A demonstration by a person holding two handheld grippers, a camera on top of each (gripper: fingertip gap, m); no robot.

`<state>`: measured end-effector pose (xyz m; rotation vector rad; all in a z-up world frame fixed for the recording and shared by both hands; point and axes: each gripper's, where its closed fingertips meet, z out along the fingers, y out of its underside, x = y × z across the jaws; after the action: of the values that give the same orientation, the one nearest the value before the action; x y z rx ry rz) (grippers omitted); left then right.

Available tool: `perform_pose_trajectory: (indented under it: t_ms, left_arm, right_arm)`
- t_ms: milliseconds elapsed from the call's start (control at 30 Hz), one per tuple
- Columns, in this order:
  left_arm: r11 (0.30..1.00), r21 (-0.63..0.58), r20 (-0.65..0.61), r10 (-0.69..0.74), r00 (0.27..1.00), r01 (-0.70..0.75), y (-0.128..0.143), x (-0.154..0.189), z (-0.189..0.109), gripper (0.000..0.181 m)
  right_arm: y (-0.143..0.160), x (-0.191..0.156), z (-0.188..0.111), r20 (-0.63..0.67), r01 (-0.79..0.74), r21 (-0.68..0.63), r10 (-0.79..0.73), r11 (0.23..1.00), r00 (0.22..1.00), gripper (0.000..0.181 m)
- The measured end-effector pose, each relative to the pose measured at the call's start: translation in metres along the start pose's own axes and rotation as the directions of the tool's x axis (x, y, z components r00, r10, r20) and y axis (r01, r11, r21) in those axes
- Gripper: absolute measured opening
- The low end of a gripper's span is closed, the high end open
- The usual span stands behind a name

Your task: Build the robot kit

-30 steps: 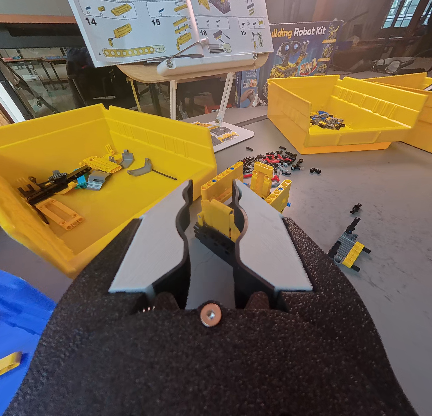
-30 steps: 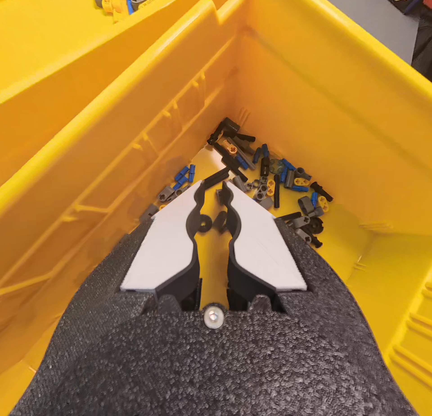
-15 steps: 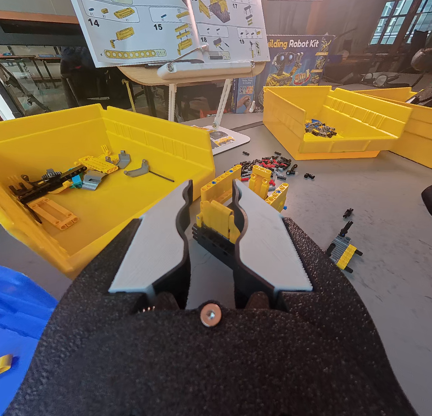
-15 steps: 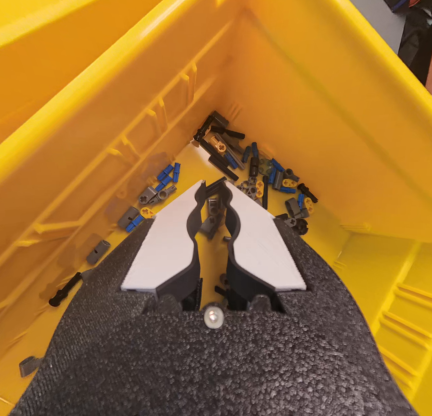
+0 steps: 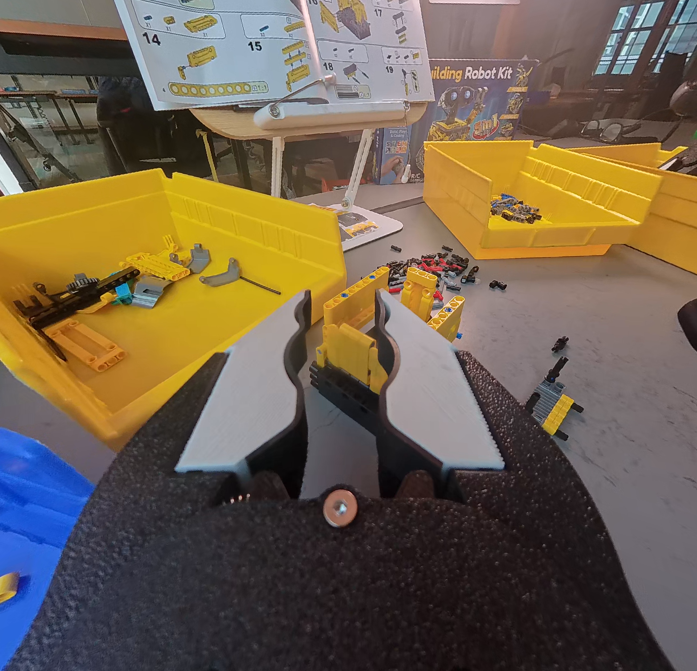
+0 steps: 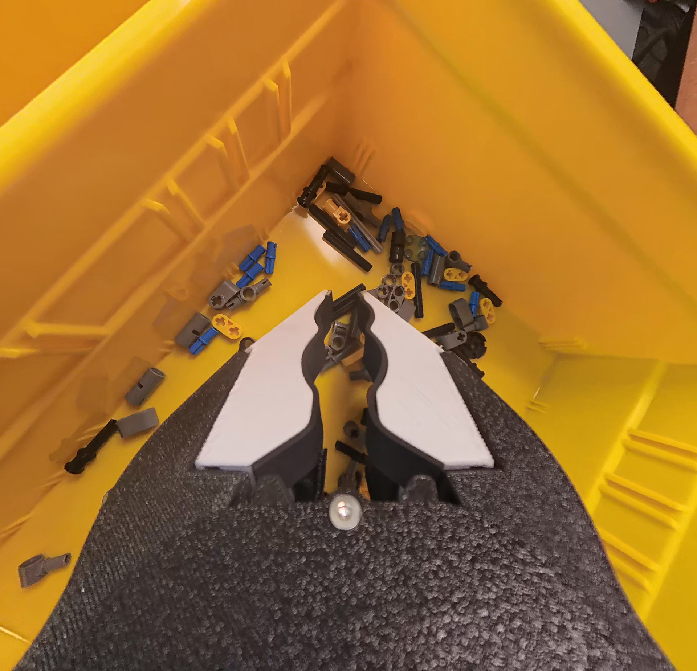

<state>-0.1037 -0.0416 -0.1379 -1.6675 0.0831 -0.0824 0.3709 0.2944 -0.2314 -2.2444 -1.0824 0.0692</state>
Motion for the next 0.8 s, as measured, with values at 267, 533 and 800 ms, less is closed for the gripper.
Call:
perform_pose_trajectory:
  t_ms: [267, 533, 800]
  left_arm:
    - [1.000, -0.005, -0.010, -0.005, 1.000, 0.005, 0.001, 0.002, 0.000, 0.031]
    - [1.000, 0.000, -0.011, -0.013, 1.000, 0.013, 0.000, 0.001, 0.000, 0.031]
    - [1.000, 0.000, -0.018, -0.022, 1.000, 0.022, 0.000, 0.001, 0.000, 0.031]
  right_arm:
    - [0.003, 0.001, -0.001, -0.006, -0.007, 0.000, 0.007, 1.000, 1.000, 0.012]
    - [0.004, 0.000, -0.003, -0.014, 0.006, -0.012, -0.007, 1.000, 1.000, 0.011]
    - [0.003, 0.005, -0.016, -0.038, -0.013, 0.013, 0.013, 1.000, 0.999, 0.012]
